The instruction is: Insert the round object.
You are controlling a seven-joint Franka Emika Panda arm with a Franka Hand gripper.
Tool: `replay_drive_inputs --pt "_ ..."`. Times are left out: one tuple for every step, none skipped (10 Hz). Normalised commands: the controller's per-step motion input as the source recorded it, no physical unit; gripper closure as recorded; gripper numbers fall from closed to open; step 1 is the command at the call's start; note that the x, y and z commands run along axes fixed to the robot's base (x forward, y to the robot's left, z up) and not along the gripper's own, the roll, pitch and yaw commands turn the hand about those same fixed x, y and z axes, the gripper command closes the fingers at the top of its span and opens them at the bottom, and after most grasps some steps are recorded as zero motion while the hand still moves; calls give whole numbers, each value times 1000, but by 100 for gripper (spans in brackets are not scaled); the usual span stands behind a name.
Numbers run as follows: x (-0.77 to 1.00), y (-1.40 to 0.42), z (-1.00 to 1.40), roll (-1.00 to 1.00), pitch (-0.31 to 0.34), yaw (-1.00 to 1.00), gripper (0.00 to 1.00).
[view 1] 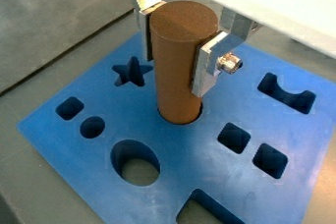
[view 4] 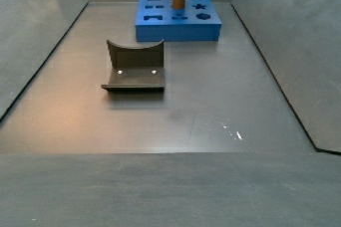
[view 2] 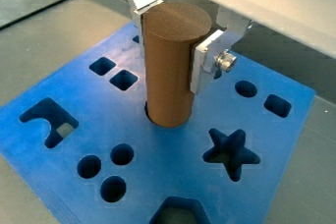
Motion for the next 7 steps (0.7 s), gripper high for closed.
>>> replay_drive_inputs --pt "163 -11 -477 0 -10 -20 100" --pt "289 -17 -637 0 -29 -86 100" --pt "234 -11 -689 0 -67 -97 100" --pt "177 0 -546 26 -41 -63 100" --pt "91 0 -360 16 -17 -51 100" --pt "40 0 -317 20 -14 -26 100" --pt "11 0 -320 26 -29 -11 100"
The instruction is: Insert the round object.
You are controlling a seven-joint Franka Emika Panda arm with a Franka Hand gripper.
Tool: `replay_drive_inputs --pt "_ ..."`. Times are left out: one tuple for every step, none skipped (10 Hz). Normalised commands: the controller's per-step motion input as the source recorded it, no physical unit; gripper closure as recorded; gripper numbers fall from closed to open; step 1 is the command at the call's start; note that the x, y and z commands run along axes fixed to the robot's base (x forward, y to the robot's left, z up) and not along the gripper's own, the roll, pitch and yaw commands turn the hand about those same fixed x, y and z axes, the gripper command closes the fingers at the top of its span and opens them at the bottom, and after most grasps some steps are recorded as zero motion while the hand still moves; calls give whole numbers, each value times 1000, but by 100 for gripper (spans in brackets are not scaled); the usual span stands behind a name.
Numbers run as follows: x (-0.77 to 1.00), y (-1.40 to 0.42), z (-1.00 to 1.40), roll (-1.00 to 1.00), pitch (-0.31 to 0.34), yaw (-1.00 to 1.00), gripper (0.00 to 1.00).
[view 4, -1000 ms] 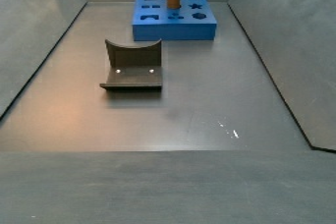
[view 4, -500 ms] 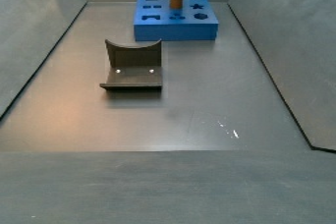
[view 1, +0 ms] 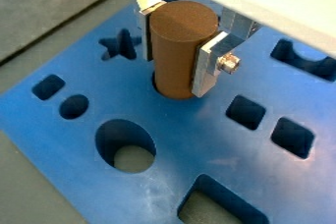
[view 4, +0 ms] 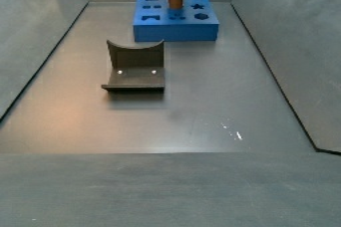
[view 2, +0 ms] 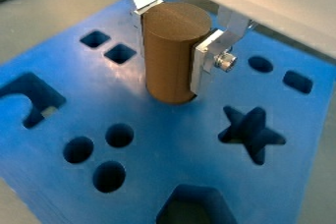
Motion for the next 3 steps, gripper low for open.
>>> replay_drive_inputs --pt "0 0 -203 0 -20 0 100" --pt "0 0 -34 -26 0 0 100" --pt "0 0 0 0 0 0 100"
